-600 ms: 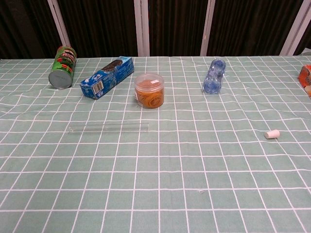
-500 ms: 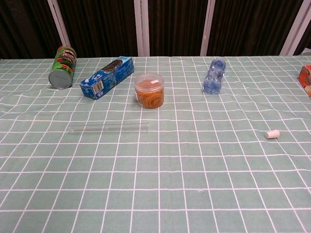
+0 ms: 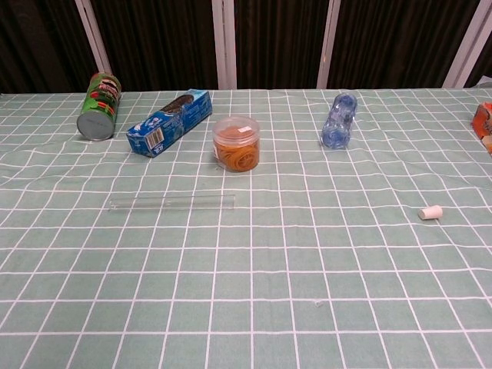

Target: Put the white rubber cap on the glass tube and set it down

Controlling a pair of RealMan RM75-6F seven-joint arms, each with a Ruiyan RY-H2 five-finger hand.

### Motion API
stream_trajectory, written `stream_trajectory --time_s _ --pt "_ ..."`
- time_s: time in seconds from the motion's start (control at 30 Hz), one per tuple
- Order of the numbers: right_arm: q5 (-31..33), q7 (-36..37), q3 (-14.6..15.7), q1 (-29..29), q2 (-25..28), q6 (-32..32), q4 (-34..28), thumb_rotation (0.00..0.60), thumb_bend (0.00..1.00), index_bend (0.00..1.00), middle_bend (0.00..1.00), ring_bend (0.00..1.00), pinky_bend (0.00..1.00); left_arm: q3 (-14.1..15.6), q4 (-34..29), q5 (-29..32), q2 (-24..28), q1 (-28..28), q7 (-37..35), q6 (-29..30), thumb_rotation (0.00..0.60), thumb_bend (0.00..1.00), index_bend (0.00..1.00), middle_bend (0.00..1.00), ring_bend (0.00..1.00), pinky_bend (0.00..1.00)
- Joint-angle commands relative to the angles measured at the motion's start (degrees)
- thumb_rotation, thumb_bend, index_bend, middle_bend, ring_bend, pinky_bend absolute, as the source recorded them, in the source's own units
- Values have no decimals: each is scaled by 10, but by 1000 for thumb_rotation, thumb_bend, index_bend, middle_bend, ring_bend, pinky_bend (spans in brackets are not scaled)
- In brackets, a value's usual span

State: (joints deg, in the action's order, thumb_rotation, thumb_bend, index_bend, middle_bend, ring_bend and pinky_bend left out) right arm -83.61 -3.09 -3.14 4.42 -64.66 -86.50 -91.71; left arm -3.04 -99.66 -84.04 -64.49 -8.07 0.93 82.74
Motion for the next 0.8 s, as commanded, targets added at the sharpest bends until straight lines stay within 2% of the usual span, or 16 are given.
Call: stream_trajectory --time_s 0.03,0.2,0.37,0.6,0.8 --pt "-2 3 1 0 2 3 -2 600 182 0 0 0 0 -43 -55 65 -31 -50 98 -52 600 218 280 221 0 0" --pt "2 12 -2 -1 5 6 -3 600 182 0 0 0 0 -95 -79 178 -95 -118 228 -100 600 283 348 274 0 0" --pt "7 21 -4 -1 7 12 -3 600 181 0 0 0 0 -134 -66 278 -166 -178 326 -109 600 331 402 301 13 0" --pt "3 31 -5 -2 10 13 -4 600 182 9 0 0 0 -149 -21 381 -259 -247 434 -99 600 336 439 315 23 0" --pt "-1 37 -5 -3 11 13 -4 600 181 14 0 0 0 -154 24 422 -324 -285 478 -80 600 338 462 371 53 0"
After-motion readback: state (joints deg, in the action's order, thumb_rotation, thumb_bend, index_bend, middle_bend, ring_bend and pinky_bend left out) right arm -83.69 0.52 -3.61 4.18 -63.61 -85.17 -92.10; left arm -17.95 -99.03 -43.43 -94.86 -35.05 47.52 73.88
